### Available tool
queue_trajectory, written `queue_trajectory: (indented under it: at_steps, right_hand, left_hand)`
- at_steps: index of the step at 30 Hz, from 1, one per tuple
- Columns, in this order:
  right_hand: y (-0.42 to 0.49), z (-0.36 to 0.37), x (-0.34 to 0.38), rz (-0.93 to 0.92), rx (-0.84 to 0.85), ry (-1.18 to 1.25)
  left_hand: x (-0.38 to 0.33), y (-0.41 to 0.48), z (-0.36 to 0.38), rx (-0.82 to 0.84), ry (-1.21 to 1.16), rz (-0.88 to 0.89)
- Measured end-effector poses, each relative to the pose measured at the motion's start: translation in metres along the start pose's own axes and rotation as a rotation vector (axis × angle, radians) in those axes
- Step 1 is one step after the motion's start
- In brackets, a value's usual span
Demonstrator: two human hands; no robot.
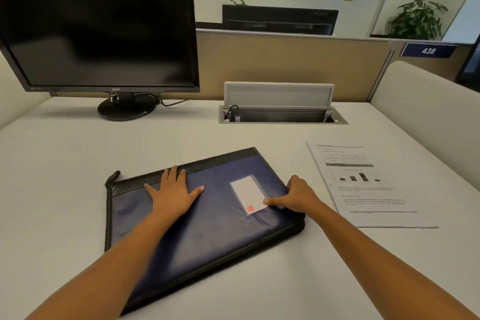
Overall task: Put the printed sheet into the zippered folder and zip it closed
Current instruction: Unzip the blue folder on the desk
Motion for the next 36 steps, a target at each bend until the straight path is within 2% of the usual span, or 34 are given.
queue_trajectory:
  at_steps: [10,18,24,29,33,36]
  right_hand:
    - [-0.023,0.059,0.026,-0.033,0.316,0.181]
    - [0.014,0.025,0.035,-0.099,0.058,0.386]
    - [0.048,0.021,0.041,-0.099,-0.037,0.569]
    - [0.069,0.019,0.062,-0.161,-0.078,0.441]
    - [0.079,0.026,0.074,-0.220,-0.055,0.445]
    - [0.082,0.023,0.077,-0.260,-0.108,0.411]
  left_hand:
    - [-0.036,-0.011,0.020,0.025,-0.009,0.041]
    - [-0.036,-0.014,0.022,-0.028,0.030,0.058]
    - [-0.035,-0.014,0.023,-0.041,0.036,0.061]
    - [-0.035,-0.014,0.024,-0.036,0.033,0.066]
    - [-0.036,-0.014,0.024,-0.040,0.041,0.065]
    - [-0.036,-0.015,0.024,-0.045,0.040,0.062]
Point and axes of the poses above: each hand's wrist, its own y-axis towards the middle knuckle, its own z-axis out of the palm, x = y × z, the point moved 9 cm from there along y, towards the middle knuckle, and after that the axes turned 2 degrees about -x, right-handed, at the moved point
